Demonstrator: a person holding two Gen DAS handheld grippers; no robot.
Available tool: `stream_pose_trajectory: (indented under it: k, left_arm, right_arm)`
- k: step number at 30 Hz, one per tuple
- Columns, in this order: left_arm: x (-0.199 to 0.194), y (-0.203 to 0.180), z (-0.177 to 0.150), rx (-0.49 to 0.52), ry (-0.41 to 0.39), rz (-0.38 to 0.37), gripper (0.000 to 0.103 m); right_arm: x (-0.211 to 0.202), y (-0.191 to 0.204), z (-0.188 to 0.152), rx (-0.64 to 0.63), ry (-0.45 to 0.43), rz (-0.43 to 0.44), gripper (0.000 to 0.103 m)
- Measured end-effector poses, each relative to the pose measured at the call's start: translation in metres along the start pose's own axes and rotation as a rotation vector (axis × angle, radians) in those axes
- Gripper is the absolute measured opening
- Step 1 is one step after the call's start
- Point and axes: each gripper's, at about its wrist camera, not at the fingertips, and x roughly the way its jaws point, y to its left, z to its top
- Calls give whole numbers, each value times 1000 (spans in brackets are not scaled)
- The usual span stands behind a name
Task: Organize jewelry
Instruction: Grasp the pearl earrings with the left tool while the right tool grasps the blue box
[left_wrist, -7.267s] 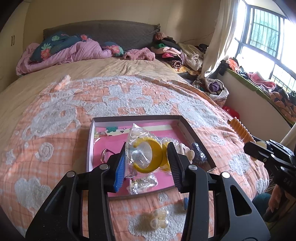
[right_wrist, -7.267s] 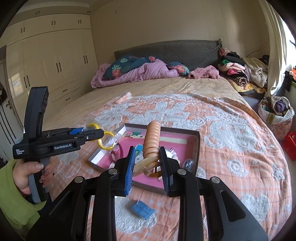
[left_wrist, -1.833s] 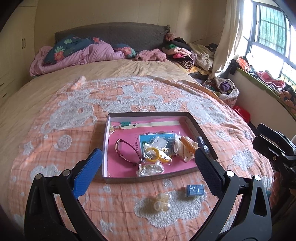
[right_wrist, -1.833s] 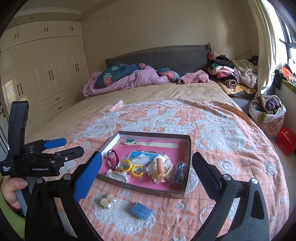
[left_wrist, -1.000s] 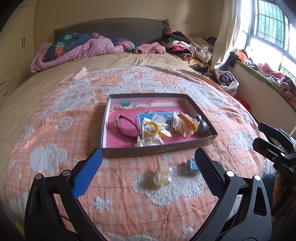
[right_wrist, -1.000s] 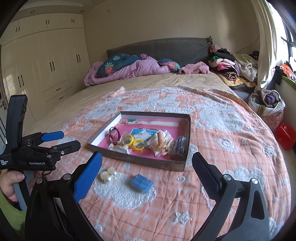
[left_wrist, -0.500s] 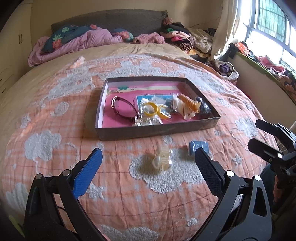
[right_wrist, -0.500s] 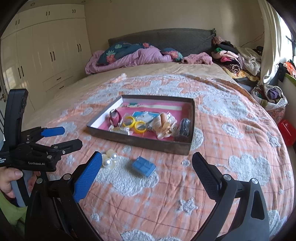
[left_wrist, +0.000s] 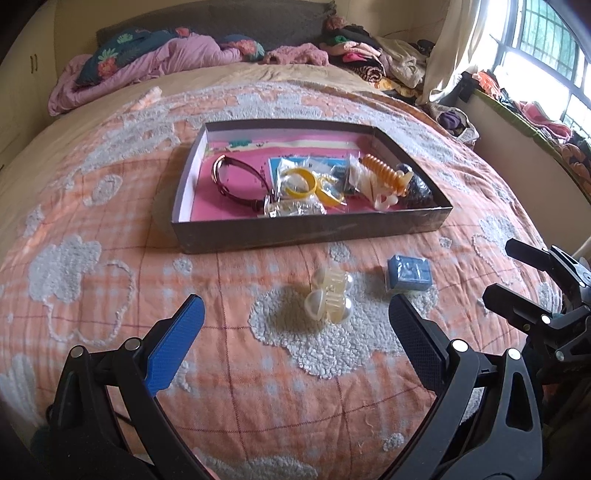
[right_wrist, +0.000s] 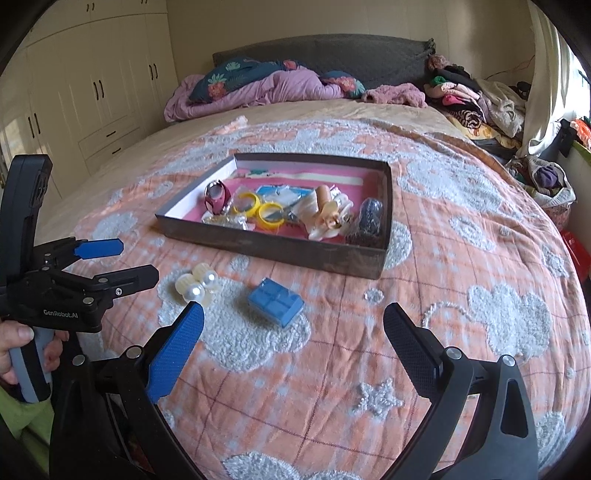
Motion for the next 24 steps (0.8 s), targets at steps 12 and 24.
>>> stream_pose_trajectory:
  k: [12,24]
  left_arm:
    - [31,-1,-4,9,59,-66,80]
    - [52,-9,-1,28,97,-143,30]
  right_arm:
    - [37,0,-8,-40,65,-3,97]
    - [64,4,-6,-75,107,-10,97]
